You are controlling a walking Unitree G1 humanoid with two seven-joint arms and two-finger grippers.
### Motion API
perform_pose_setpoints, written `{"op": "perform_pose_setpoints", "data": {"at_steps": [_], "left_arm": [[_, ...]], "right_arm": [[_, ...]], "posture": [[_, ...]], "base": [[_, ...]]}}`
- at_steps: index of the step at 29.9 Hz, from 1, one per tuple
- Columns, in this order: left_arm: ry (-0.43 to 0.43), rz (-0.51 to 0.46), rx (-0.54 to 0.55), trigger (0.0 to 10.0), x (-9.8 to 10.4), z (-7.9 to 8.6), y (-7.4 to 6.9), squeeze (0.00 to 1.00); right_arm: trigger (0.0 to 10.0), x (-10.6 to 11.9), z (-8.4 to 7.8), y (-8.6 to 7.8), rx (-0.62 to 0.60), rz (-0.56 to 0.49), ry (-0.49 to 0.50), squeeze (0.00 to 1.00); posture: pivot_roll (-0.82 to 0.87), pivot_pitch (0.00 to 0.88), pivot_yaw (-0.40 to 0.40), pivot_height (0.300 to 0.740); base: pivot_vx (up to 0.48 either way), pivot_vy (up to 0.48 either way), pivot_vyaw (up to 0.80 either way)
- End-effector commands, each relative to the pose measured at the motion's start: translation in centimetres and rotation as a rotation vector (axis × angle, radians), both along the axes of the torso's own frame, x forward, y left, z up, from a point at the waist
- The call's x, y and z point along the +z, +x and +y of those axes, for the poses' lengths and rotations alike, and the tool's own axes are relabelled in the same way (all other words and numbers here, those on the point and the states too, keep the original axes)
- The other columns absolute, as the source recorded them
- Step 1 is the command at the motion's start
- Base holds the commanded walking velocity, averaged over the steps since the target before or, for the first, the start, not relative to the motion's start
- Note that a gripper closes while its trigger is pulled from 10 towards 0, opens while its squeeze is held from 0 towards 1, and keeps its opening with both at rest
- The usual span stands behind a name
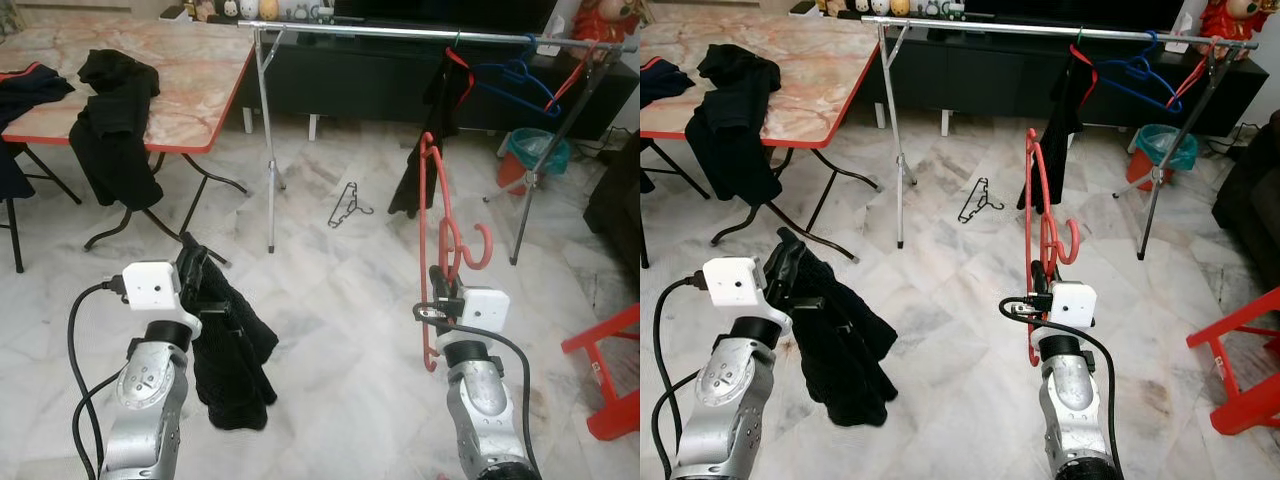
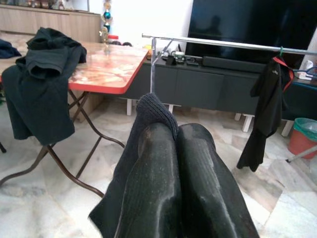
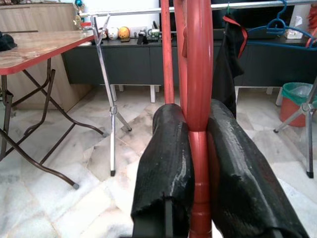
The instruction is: Hang hanger
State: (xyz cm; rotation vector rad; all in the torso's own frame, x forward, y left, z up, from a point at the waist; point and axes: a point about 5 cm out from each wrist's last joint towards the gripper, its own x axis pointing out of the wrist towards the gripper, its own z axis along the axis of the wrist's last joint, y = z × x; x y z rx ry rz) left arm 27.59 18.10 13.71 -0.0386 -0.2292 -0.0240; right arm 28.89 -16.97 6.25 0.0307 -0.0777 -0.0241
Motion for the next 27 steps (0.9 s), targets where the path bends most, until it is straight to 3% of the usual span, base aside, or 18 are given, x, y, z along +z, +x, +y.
{"op": "perform_pose_setpoints", "data": {"at_steps": [1,27], "left_arm": [[0.025,-0.017,-0.013,10.0,0.35,-0.32,0.28,0.0],[0.031,-0.021,-0.01,10.0,0.72,-0.03,0.34,0.0]], "right_arm": [[10.0,-0.29,0.04,0.05,-0.005,0.023,-0.003,0.0],[10.0,0.41,0.75,0.48,0.002,0.002,0.004,0.0]], "posture": [[0.05,0.0,-0.045,0.74],[0.06,0.039,-0.03,0.74]], "base": [[0.0,0.379,0.0],[0.0,0.397,0.0]]}}
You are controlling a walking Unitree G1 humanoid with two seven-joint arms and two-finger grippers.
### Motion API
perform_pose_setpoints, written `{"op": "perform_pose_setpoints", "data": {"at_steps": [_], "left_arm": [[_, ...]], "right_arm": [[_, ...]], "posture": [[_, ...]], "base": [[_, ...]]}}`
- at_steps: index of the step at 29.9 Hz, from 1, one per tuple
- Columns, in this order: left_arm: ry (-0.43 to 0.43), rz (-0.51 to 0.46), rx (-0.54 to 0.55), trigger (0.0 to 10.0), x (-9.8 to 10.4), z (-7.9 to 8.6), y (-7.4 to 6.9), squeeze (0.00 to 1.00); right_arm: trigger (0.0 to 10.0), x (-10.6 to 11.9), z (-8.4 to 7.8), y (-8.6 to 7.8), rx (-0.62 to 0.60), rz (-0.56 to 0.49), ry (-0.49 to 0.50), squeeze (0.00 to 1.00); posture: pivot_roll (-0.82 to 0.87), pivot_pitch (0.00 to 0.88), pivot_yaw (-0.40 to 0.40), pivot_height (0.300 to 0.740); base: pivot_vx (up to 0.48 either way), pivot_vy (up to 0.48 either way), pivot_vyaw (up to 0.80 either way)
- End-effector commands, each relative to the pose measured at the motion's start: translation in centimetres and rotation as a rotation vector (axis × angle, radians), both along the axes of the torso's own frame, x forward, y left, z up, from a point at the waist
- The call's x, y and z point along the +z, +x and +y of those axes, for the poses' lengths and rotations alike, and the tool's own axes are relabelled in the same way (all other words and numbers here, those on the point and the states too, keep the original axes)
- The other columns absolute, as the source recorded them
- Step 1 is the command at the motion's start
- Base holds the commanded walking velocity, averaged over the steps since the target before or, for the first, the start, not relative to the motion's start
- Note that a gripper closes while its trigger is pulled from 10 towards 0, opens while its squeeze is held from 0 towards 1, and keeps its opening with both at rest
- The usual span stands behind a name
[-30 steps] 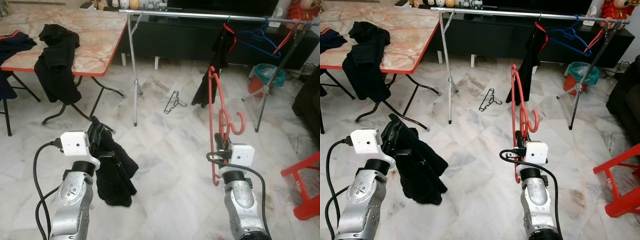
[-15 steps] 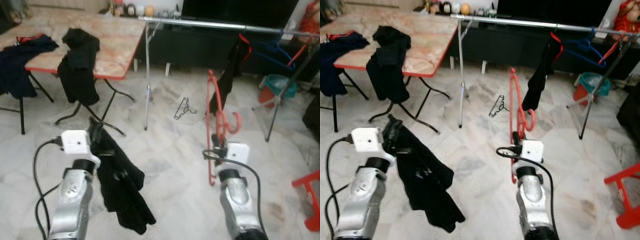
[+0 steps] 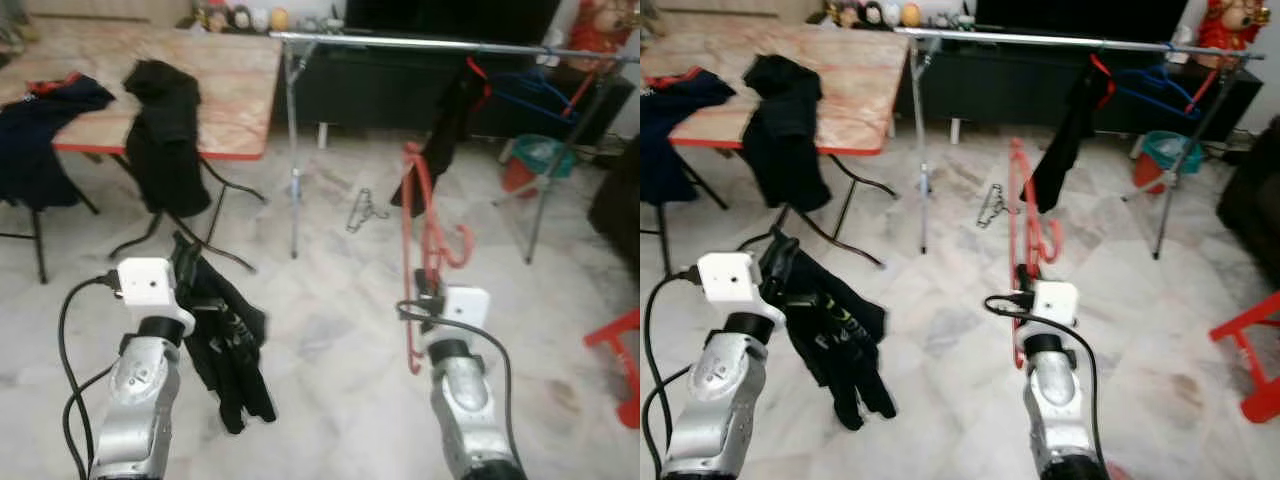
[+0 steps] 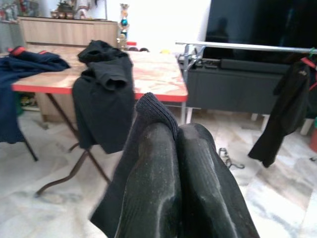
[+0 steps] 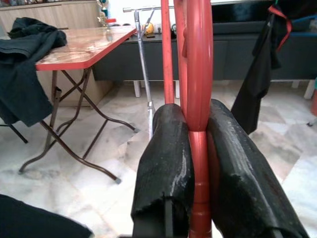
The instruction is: Hang hanger
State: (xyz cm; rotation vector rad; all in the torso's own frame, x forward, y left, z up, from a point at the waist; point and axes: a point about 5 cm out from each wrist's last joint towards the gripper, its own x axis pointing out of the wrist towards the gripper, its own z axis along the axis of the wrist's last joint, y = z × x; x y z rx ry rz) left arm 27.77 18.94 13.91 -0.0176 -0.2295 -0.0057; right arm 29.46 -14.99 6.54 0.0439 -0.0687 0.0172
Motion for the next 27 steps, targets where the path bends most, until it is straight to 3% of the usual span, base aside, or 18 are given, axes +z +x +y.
{"op": "perform_pose_setpoints", "data": {"at_steps": [1,27], "left_arm": [[0.015,-0.017,-0.034,10.0,0.53,-0.85,0.23,0.0],[0.031,-0.026,-0.032,10.0,0.86,-0.69,0.55,0.0]], "right_arm": [[10.0,0.14,-1.11,-0.07,-0.037,-0.005,-0.009,0.0],[10.0,0.33,-1.04,0.19,-0.04,-0.005,-0.008,0.0]], "posture": [[0.06,0.046,-0.028,0.74],[0.07,0.033,-0.024,0.74]], "base": [[0.0,0.405,0.0],[0.0,0.404,0.0]]}}
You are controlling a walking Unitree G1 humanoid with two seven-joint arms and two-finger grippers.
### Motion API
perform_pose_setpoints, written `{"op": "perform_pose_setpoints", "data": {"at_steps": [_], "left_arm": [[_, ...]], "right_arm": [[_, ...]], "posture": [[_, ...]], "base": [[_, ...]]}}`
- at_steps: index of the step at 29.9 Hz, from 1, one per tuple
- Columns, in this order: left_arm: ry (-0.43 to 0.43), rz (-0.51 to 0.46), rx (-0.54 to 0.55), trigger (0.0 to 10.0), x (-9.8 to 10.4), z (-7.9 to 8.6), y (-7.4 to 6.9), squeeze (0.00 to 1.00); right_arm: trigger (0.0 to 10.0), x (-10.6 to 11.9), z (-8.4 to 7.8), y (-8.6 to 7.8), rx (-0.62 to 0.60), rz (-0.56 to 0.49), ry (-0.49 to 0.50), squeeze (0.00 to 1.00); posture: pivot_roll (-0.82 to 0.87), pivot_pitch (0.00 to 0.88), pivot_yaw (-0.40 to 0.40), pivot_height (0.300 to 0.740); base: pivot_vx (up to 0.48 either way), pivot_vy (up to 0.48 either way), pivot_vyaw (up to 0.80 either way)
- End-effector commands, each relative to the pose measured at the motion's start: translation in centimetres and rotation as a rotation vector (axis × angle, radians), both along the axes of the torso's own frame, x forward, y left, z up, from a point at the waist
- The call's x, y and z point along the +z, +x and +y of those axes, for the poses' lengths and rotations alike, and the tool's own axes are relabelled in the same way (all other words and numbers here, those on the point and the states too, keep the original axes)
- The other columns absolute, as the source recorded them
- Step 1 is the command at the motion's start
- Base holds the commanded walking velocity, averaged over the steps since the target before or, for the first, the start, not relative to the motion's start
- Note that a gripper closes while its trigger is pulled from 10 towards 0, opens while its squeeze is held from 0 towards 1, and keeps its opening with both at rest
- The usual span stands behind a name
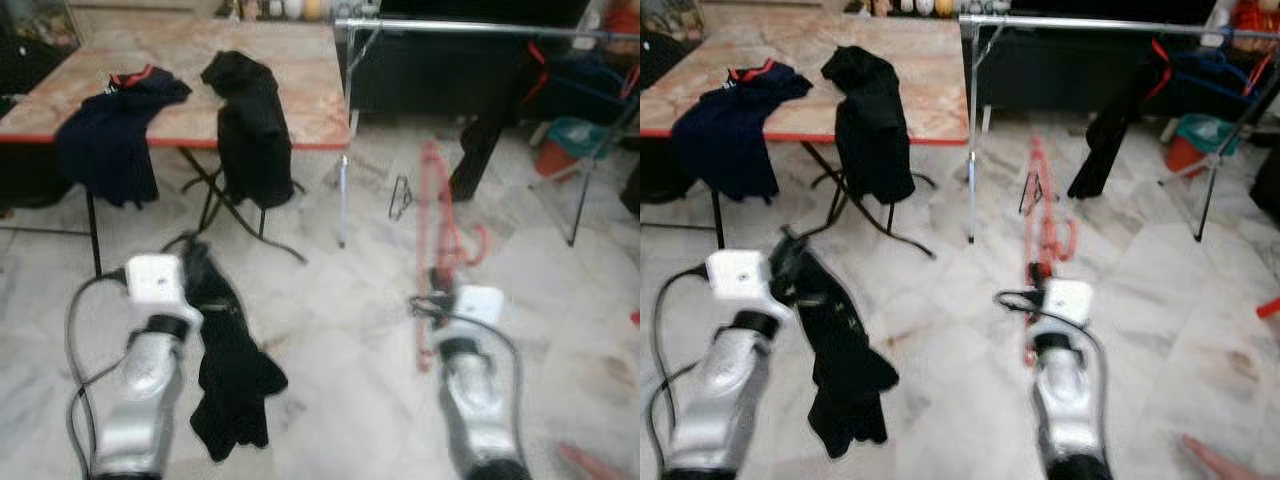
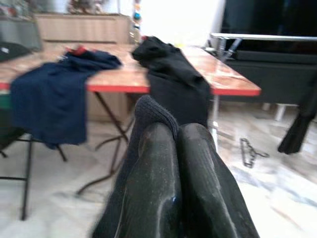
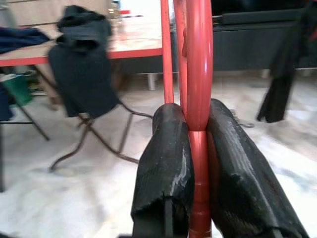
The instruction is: Hang hanger
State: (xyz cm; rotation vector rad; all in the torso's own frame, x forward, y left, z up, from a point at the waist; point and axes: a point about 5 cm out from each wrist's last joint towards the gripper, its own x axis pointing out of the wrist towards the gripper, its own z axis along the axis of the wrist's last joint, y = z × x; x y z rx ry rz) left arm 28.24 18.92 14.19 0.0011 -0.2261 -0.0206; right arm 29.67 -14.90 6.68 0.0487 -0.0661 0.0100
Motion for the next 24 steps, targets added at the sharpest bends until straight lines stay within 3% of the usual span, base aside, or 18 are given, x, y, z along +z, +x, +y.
{"op": "perform_pose_setpoints", "data": {"at_steps": [1,24], "left_arm": [[0.012,-0.027,-0.018,10.0,0.56,-0.67,0.09,0.0],[0.028,-0.037,-0.032,10.0,0.72,-0.57,0.3,0.0]], "right_arm": [[10.0,0.19,-1.13,0.0,-0.032,-0.007,-0.016,0.0],[10.0,0.16,-0.37,0.25,-0.015,-0.01,-0.024,0.0]], "posture": [[0.07,0.033,-0.024,0.74],[0.08,0.0,-0.016,0.74]], "base": [[0.0,0.405,0.0],[0.0,0.406,0.0]]}}
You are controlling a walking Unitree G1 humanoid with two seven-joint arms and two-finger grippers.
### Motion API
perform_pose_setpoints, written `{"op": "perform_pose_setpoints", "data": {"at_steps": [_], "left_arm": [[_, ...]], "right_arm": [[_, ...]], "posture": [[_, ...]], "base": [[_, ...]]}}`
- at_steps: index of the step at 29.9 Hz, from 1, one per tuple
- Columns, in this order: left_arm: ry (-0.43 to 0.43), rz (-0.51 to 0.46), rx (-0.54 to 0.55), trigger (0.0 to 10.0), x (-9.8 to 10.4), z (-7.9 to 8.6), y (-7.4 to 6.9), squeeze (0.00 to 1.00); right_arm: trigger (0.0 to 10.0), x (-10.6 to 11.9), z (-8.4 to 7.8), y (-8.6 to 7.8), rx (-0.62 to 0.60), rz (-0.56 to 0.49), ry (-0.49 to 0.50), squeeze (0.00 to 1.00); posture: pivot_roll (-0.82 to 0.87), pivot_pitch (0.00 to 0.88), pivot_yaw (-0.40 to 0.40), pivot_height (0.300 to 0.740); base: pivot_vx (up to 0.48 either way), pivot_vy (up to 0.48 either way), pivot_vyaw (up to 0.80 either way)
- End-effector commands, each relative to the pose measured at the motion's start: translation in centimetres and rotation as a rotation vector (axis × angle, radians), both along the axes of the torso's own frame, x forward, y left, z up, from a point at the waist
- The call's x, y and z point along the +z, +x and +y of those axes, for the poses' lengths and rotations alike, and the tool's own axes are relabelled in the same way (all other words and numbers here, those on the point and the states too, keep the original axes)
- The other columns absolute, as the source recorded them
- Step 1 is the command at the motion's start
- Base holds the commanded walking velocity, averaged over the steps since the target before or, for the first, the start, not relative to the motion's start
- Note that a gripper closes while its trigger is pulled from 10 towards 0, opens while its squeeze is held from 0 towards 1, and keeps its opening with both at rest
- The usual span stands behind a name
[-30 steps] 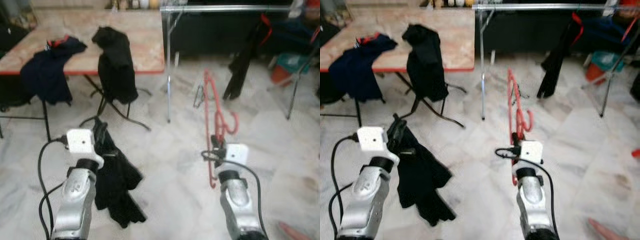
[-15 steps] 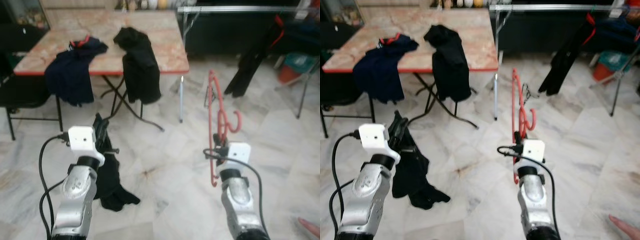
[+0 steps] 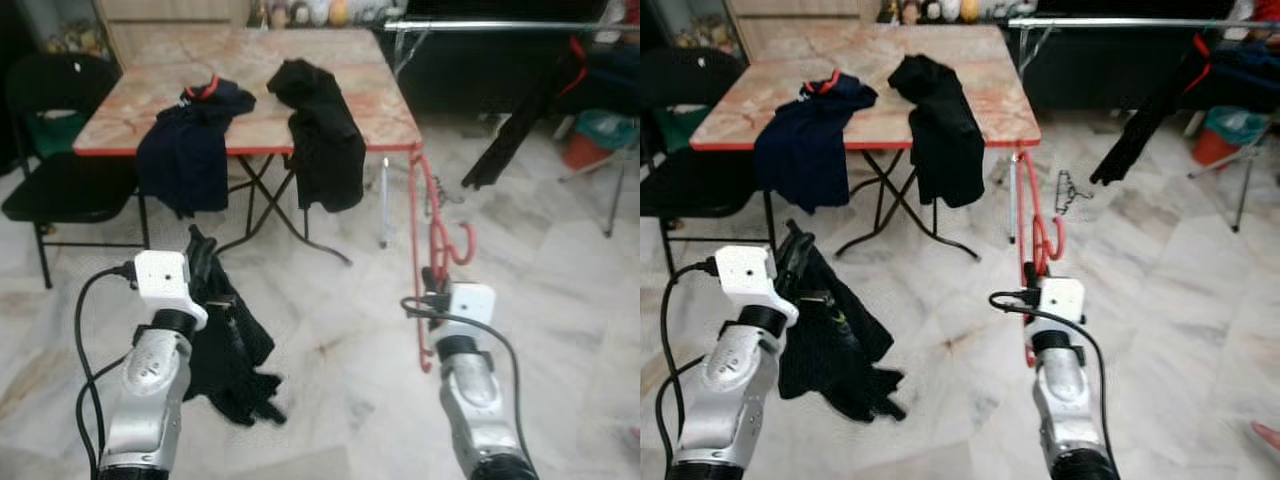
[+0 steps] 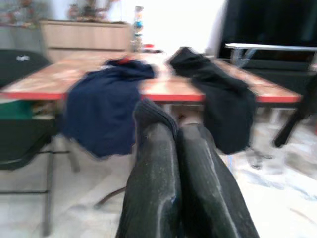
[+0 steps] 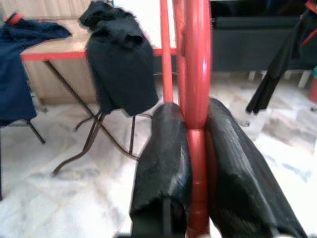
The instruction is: Hang hanger
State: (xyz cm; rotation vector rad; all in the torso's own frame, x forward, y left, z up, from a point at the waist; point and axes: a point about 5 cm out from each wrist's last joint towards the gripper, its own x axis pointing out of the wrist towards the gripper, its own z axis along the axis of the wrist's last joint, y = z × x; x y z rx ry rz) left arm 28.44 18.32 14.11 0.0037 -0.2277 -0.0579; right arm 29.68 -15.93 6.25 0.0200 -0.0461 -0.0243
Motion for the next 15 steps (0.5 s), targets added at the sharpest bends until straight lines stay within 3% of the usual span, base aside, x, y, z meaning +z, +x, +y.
{"op": "perform_pose_setpoints", "data": {"at_steps": [1,5,15], "left_arm": [[0.02,-0.037,0.005,10.0,0.82,0.02,0.09,0.0],[0.018,-0.039,0.007,10.0,0.85,0.0,0.08,0.0],[0.0,-0.05,0.012,10.0,1.13,-0.39,-0.09,0.0]], "right_arm": [[10.0,0.59,0.66,0.23,0.019,-0.03,0.003,0.0],[10.0,0.61,0.68,0.22,0.022,-0.033,0.003,0.0],[10.0,0.62,0.55,0.21,0.019,-0.033,-0.001,0.0]], "posture": [[0.08,0.0,-0.017,0.74],[0.08,0.0,-0.019,0.74],[0.08,0.017,-0.028,0.74]], "base": [[0.0,0.405,0.0],[0.0,0.357,0.0],[0.0,0.0,0.0]]}}
